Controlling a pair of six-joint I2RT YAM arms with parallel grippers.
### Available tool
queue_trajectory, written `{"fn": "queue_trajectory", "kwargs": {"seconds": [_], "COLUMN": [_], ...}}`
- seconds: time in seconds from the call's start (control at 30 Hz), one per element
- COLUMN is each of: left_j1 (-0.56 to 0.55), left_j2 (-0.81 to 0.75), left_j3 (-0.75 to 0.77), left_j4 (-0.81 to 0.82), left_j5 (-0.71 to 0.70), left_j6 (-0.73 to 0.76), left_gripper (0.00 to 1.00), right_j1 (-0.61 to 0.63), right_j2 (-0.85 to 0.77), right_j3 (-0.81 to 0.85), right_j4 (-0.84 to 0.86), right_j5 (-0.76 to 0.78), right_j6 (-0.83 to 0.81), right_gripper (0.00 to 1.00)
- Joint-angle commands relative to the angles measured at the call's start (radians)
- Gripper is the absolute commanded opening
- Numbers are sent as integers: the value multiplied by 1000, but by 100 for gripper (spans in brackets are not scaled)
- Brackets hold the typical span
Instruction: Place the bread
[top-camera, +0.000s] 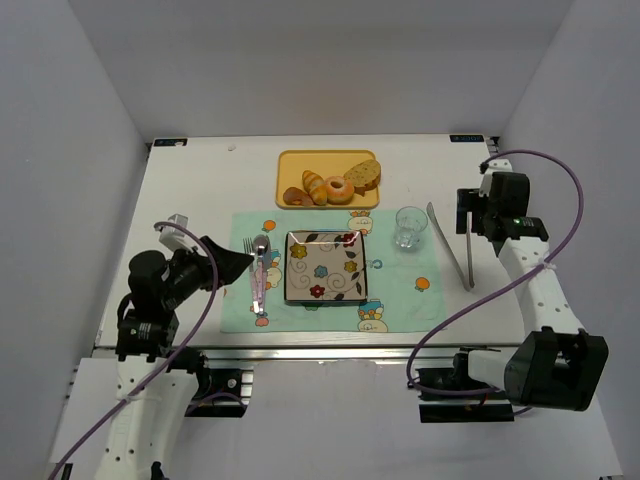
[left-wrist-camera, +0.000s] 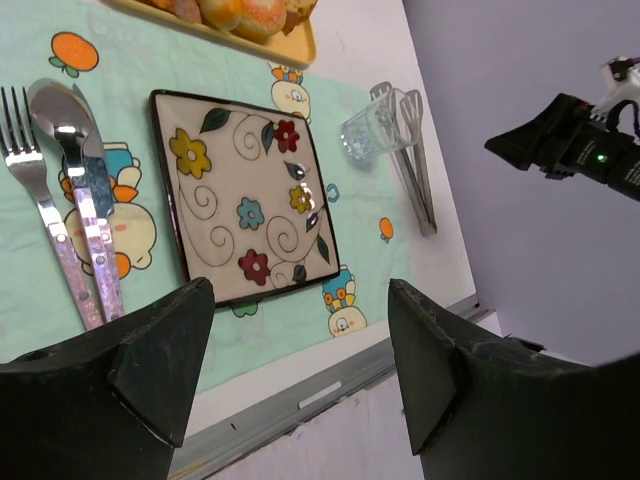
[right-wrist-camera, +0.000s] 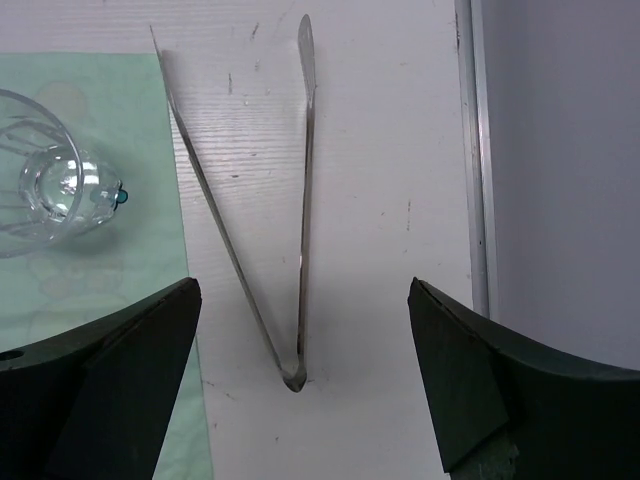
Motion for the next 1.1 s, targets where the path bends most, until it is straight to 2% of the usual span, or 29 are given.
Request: {"fn": "queue_trajectory", "kwargs": {"seconds": [0.0, 0.1, 0.2, 0.27, 0.3, 0.33, 0.4, 0.43, 0.5, 0.57, 0.6, 0.63, 0.67, 0.83, 1.07], "left_j1": [-3, -3, -3, -3, -3, -3, -3, -3, -3, -3, -3, -3, -3, -3, -3], "left_j2": [13, 15, 4, 2, 1, 2, 1, -4, -8, -13, -15, -16, -15, -12, -5], "left_j3": [-2, -25, -64, -77, -82, -86, -85, -82, -80, -77, -75, -74, -72, -74, -105], "left_j4": [-19, -6, 47, 78, 83, 89, 89, 90, 90, 83, 75, 52, 44, 29, 72], "left_j5": [16, 30, 33, 25, 21, 15, -7, -10, -19, -16, -15, -12, -10, -12, -5], "left_j6": [14, 10, -22, -35, -35, -35, -41, -45, -52, -53, -52, -45, -42, -33, -65], "left_gripper": [80, 80, 80, 80, 80, 80, 80, 80, 80, 80, 80, 80, 80, 80, 80], "right_j1": [-23, -41, -78, -99, -106, -113, -126, -130, -153, -193, -207, -230, -239, -259, -259], "right_j2": [-52, -81, -117, -134, -140, -137, -109, -97, -54, -33, -16, 1, 12, 79, 256], "right_j3": [32, 21, 15, -2, -8, -16, -37, -43, -63, -82, -93, -106, -114, -120, -94], "right_j4": [21, 2, -27, -48, -53, -56, -64, -67, -68, -33, -21, -13, -11, 1, -7], "right_j5": [-53, -132, -323, -457, -490, -541, -570, -596, -616, -635, -641, -649, -646, -623, -615], "right_j6": [13, -38, -151, -275, -297, -308, -315, -311, -297, -279, -265, -263, -265, -311, -394], "right_gripper": [89, 89, 89, 82, 76, 60, 37, 21, 18, 37, 52, 84, 89, 89, 89]}}
